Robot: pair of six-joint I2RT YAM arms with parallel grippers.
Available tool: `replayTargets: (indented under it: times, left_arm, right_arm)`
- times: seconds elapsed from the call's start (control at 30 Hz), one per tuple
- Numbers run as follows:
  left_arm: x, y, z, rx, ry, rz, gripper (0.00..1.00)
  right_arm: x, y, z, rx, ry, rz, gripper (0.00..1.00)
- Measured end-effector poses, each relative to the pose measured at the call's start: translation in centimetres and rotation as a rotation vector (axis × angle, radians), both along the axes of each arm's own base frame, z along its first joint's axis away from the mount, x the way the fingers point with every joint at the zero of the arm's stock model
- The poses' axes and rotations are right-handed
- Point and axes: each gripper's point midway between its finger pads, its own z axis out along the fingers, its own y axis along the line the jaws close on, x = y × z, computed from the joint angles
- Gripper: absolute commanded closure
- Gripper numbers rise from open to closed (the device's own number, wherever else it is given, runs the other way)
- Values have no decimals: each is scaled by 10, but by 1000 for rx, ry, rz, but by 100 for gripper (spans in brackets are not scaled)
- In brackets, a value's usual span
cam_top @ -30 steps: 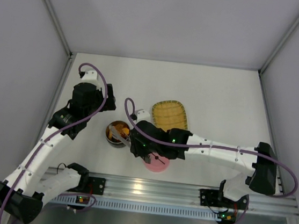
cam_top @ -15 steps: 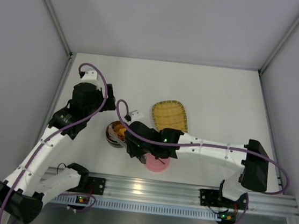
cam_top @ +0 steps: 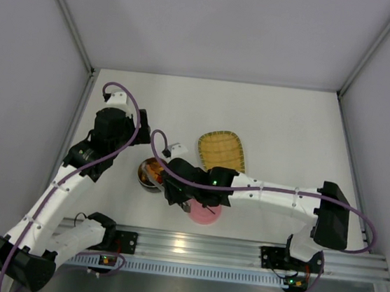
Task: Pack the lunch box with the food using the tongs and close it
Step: Place the fake food in the packing box.
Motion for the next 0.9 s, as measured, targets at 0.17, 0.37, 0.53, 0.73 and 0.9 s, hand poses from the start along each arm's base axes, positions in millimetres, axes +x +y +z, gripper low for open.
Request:
replayTargets:
  times: [0.17, 0.37, 0.53, 0.73, 0.9]
  left_arm:
    - [0, 0, 0, 0, 0, 0, 2]
    - [0, 0, 0, 0, 0, 0, 1]
    - [0, 0, 0, 0, 0, 0, 1]
    - [0, 0, 0, 0, 0, 0, 1]
    - [0, 0, 0, 0, 0, 0, 2]
  right_arm:
    - [0, 0, -1, -3, -2, 2, 57]
    - [0, 0, -1, -2, -2, 3, 57]
    - [2, -1, 0, -5, -12, -6, 56]
    - [7, -5, 11, 14, -31, -23, 56]
    - [18, -18, 35, 65, -61, -64, 55]
